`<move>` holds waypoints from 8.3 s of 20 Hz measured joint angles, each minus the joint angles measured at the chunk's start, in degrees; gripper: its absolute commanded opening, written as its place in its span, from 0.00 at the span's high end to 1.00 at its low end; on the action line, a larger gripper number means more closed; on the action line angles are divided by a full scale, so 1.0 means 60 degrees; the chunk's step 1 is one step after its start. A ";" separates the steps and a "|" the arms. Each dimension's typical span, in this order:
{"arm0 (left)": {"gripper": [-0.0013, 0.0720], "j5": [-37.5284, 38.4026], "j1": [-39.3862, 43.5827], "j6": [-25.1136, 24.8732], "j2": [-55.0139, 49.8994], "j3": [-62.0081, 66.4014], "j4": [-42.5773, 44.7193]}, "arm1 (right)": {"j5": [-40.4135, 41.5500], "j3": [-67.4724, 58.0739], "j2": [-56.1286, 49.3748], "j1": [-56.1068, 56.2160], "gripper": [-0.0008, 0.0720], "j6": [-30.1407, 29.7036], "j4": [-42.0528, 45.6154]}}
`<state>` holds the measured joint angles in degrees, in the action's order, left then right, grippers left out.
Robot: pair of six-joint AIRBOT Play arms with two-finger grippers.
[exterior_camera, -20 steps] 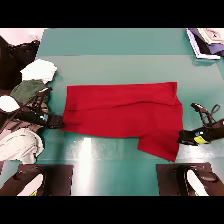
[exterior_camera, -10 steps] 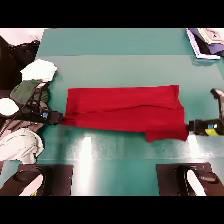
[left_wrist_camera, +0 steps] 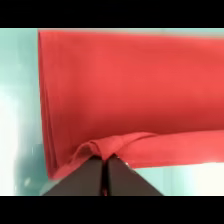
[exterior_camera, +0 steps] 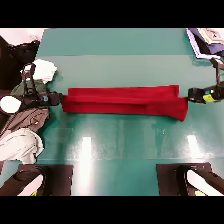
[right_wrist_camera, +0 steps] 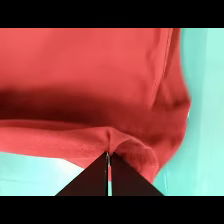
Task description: Fold the shirts.
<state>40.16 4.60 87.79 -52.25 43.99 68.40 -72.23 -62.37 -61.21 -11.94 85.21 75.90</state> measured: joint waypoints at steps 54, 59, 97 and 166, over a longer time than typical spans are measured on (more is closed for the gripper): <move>0.95 0.0790 0.2962 0.0266 -0.4623 0.3643 -0.2408 | -0.1752 -0.2750 -0.5963 -0.1617 0.97 -0.4299 -0.5552; 0.95 0.1144 0.3679 0.0131 -0.6972 0.6135 -0.2441 | -0.2014 -0.3850 -0.4925 -0.0554 0.97 -0.3687 -0.6065; 0.95 0.6732 0.0943 -0.0193 -0.5391 1.2149 0.2849 | 0.1832 -0.8699 -0.8047 0.7675 0.55 -0.2401 -0.6167; 0.95 0.7155 0.0903 -0.0109 -0.5217 1.1657 0.1450 | 0.2164 -0.0251 -0.1712 -0.7570 0.97 -0.0175 -0.1945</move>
<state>83.09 10.02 87.13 -83.55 113.93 77.10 -59.24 -63.88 -71.48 -57.36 84.16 64.23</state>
